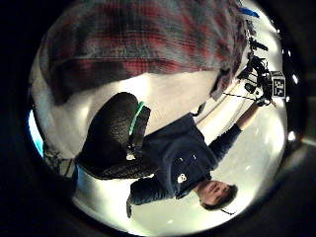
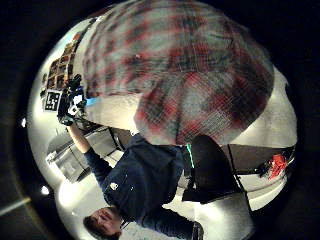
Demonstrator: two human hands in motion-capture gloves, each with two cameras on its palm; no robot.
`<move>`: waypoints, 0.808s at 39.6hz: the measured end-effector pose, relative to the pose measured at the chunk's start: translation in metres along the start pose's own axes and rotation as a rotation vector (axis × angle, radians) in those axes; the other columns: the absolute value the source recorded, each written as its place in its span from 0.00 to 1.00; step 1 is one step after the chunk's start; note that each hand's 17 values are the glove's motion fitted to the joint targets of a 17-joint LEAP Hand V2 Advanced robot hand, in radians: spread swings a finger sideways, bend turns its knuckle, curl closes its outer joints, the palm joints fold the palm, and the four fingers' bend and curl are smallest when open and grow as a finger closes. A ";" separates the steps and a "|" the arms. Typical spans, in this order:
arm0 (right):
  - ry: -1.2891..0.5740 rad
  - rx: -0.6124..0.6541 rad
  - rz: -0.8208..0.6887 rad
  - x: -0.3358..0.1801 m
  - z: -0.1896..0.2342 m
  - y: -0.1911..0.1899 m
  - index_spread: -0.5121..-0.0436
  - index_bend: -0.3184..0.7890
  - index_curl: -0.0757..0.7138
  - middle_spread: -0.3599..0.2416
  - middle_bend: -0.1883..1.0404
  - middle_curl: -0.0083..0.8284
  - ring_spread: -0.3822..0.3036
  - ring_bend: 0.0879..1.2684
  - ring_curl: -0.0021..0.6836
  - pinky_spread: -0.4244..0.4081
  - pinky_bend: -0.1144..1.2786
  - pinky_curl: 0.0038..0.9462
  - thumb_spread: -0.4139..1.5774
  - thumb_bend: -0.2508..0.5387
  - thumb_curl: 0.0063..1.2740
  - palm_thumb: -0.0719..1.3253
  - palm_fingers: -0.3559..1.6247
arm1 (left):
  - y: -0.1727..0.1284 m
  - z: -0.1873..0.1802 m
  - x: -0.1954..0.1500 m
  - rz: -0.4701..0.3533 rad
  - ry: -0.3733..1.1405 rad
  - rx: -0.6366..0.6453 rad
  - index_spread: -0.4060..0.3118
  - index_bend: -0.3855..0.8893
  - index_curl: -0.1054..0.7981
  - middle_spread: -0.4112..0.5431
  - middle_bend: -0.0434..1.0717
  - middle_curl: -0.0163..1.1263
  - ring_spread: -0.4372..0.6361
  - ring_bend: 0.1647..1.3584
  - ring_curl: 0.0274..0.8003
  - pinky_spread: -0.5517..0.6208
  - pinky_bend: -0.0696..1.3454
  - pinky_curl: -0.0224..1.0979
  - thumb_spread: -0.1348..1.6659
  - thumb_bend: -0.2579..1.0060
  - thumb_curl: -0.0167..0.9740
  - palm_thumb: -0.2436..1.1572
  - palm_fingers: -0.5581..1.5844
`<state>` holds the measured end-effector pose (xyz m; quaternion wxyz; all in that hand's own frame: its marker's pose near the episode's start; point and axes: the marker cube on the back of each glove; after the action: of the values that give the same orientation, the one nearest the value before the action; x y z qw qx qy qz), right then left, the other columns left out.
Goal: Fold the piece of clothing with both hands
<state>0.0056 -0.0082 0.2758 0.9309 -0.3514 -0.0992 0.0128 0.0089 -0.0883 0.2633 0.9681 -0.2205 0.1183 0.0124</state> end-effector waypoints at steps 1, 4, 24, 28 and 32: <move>0.014 -0.005 0.023 -0.004 0.000 0.005 0.47 0.37 0.25 0.58 0.33 0.43 0.54 0.43 0.50 0.73 0.61 0.38 0.75 0.32 0.28 0.49 0.35 | -0.004 0.004 -0.001 -0.006 -0.002 -0.007 0.42 0.40 0.40 0.63 0.20 0.25 0.68 0.41 0.37 0.72 0.39 0.34 0.69 0.19 0.32 0.39 0.30; 0.046 -0.019 0.052 -0.012 0.005 0.016 0.48 0.37 0.26 0.57 0.33 0.44 0.52 0.43 0.50 0.71 0.61 0.38 0.75 0.32 0.29 0.51 0.35 | -0.010 0.014 -0.002 -0.025 -0.018 -0.017 0.42 0.40 0.40 0.63 0.20 0.25 0.68 0.41 0.37 0.73 0.39 0.34 0.69 0.19 0.33 0.40 0.30; 0.028 0.127 0.069 -0.005 0.016 -0.012 0.41 0.45 0.36 0.36 0.35 0.48 0.32 0.43 0.51 0.44 0.56 0.35 0.72 0.35 0.34 0.62 0.57 | -0.016 0.016 0.000 -0.058 -0.048 0.148 0.32 0.58 0.53 0.42 0.32 0.33 0.57 0.20 0.27 0.56 0.30 0.31 0.69 0.21 0.36 0.51 0.51; 0.021 0.206 0.044 -0.006 0.011 -0.021 0.44 0.44 0.39 0.30 0.34 0.49 0.25 0.44 0.53 0.27 0.58 0.36 0.67 0.35 0.37 0.67 0.70 | -0.020 0.009 0.002 -0.071 -0.081 0.263 0.29 0.61 0.56 0.36 0.36 0.36 0.49 0.18 0.28 0.50 0.27 0.31 0.70 0.22 0.37 0.55 0.59; 0.017 0.271 0.047 -0.007 0.009 -0.026 0.47 0.46 0.45 0.27 0.36 0.52 0.21 0.43 0.57 0.18 0.57 0.38 0.63 0.32 0.39 0.70 0.78 | -0.020 0.007 0.002 -0.054 -0.079 0.278 0.26 0.60 0.57 0.30 0.36 0.36 0.41 0.17 0.29 0.42 0.26 0.31 0.71 0.23 0.38 0.60 0.66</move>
<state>-0.0041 -0.0227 0.2981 0.9700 -0.2248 -0.0806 0.0447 0.0143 -0.1035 0.2772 0.9932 -0.0869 0.0745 -0.0215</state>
